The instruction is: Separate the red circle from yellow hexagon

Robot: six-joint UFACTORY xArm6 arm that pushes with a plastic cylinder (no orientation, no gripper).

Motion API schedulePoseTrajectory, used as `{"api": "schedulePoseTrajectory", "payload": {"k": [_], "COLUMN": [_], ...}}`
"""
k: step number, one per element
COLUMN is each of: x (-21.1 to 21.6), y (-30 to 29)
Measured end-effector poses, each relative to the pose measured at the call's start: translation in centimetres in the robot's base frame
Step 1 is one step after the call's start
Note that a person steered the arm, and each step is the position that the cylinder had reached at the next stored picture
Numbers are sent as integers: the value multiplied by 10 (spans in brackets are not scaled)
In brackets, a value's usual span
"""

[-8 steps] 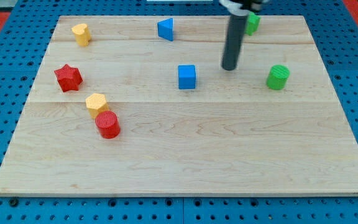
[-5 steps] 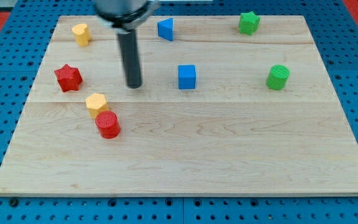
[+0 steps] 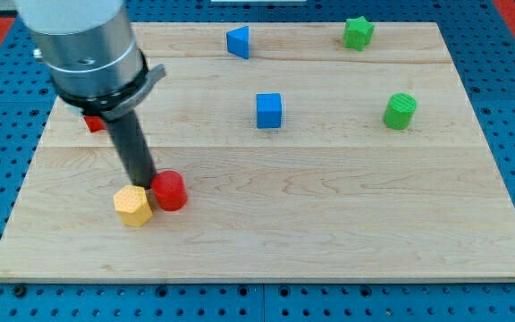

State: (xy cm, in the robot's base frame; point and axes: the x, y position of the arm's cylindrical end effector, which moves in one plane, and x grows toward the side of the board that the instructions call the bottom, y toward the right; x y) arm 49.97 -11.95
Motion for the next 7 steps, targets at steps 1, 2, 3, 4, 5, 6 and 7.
{"api": "schedulePoseTrajectory", "payload": {"k": [1, 2, 3, 4, 5, 6, 7], "x": [21, 38, 40, 40, 40, 30, 24], "y": [65, 112, 109, 99, 99, 53, 20]}}
